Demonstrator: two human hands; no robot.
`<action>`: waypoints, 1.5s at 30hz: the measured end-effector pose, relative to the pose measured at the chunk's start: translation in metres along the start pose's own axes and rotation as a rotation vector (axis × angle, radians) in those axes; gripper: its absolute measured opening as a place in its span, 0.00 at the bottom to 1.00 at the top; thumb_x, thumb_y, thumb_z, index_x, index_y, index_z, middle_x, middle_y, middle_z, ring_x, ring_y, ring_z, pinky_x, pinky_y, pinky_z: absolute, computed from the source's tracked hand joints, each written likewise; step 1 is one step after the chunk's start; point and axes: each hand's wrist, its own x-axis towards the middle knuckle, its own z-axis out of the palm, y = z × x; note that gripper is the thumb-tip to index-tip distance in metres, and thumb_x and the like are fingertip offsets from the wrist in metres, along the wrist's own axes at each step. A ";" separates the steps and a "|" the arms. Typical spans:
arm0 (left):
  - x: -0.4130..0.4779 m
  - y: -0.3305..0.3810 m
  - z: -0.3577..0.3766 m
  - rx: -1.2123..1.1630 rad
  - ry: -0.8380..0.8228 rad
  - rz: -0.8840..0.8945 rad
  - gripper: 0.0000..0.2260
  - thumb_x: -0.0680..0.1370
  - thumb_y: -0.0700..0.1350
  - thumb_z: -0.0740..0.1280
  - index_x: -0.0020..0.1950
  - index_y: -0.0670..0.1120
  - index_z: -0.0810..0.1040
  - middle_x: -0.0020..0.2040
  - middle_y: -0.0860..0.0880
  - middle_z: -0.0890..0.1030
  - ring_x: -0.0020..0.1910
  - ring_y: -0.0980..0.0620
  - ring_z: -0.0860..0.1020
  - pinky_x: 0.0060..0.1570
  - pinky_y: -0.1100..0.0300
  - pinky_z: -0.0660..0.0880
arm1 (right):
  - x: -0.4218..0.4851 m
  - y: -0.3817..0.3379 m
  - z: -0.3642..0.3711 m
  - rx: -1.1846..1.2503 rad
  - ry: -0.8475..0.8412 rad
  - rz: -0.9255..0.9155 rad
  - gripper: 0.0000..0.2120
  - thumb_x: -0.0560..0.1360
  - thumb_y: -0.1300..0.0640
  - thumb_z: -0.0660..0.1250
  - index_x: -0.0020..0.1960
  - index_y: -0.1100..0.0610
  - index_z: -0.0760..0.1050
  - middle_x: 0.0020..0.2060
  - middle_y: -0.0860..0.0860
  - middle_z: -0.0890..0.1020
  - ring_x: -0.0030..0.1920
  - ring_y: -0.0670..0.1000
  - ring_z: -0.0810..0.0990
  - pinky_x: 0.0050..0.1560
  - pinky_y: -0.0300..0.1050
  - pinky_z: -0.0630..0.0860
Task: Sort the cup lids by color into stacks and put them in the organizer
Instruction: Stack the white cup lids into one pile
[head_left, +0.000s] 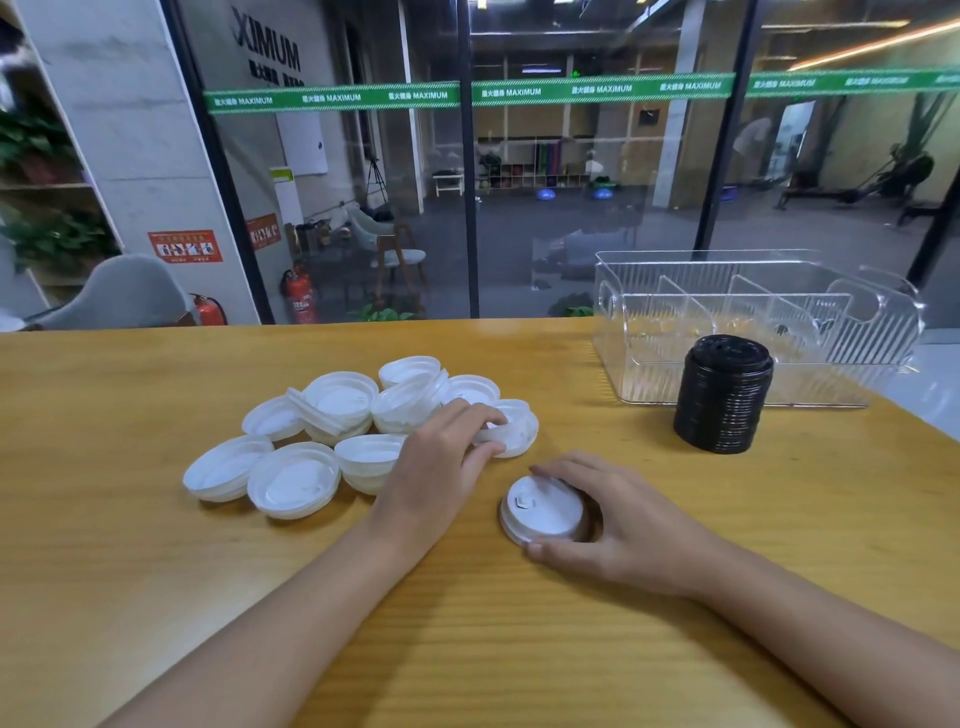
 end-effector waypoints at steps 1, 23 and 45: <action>-0.002 0.002 -0.006 -0.004 0.025 0.014 0.12 0.77 0.40 0.77 0.59 0.47 0.83 0.49 0.52 0.82 0.47 0.57 0.78 0.51 0.67 0.75 | 0.000 0.000 0.000 0.003 0.004 0.000 0.37 0.72 0.32 0.74 0.74 0.49 0.73 0.61 0.40 0.78 0.61 0.39 0.76 0.65 0.36 0.71; -0.034 0.023 -0.024 -0.220 -0.208 -0.320 0.08 0.83 0.53 0.69 0.60 0.58 0.84 0.31 0.50 0.80 0.29 0.57 0.74 0.39 0.55 0.76 | -0.001 0.002 0.007 -0.008 0.004 -0.064 0.36 0.75 0.39 0.76 0.78 0.38 0.64 0.67 0.25 0.72 0.68 0.33 0.71 0.66 0.27 0.64; -0.032 0.029 -0.029 -0.325 -0.324 -0.379 0.23 0.69 0.57 0.83 0.62 0.59 0.83 0.57 0.62 0.83 0.57 0.64 0.81 0.62 0.63 0.77 | 0.002 -0.001 0.003 0.076 0.020 -0.019 0.46 0.66 0.36 0.82 0.79 0.46 0.69 0.67 0.37 0.78 0.67 0.31 0.72 0.64 0.24 0.64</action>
